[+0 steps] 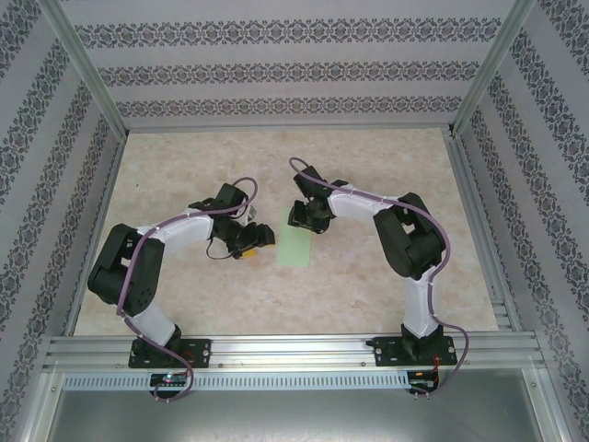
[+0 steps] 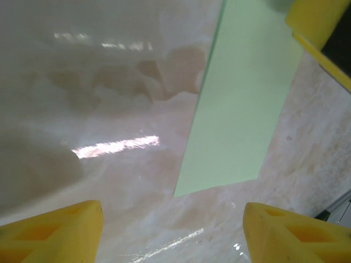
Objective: Fold a paper plane with a square sheet of paper (pick it up from the middle)
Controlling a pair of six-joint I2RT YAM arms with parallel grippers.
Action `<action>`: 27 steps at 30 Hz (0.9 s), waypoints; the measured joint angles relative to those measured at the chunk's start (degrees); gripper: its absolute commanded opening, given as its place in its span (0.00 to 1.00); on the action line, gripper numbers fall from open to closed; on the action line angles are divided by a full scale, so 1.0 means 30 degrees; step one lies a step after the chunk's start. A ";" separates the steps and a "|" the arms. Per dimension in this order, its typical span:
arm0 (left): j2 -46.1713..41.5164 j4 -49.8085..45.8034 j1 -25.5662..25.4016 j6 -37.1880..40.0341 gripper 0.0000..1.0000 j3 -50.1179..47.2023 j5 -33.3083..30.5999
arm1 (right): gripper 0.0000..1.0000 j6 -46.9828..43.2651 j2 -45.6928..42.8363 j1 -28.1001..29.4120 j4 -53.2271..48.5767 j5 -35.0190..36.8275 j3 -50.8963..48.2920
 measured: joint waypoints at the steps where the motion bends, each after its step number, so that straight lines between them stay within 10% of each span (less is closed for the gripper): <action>1: 0.0058 0.0066 -0.0131 -0.0029 0.68 0.0000 0.0058 | 0.41 -0.0095 0.0029 0.0000 0.0117 -0.0131 0.0036; 27: 0.1457 0.0889 -0.1821 -0.1632 0.65 0.0058 0.0335 | 0.31 -0.0743 -0.0401 -0.0248 0.0612 -0.0794 -0.0831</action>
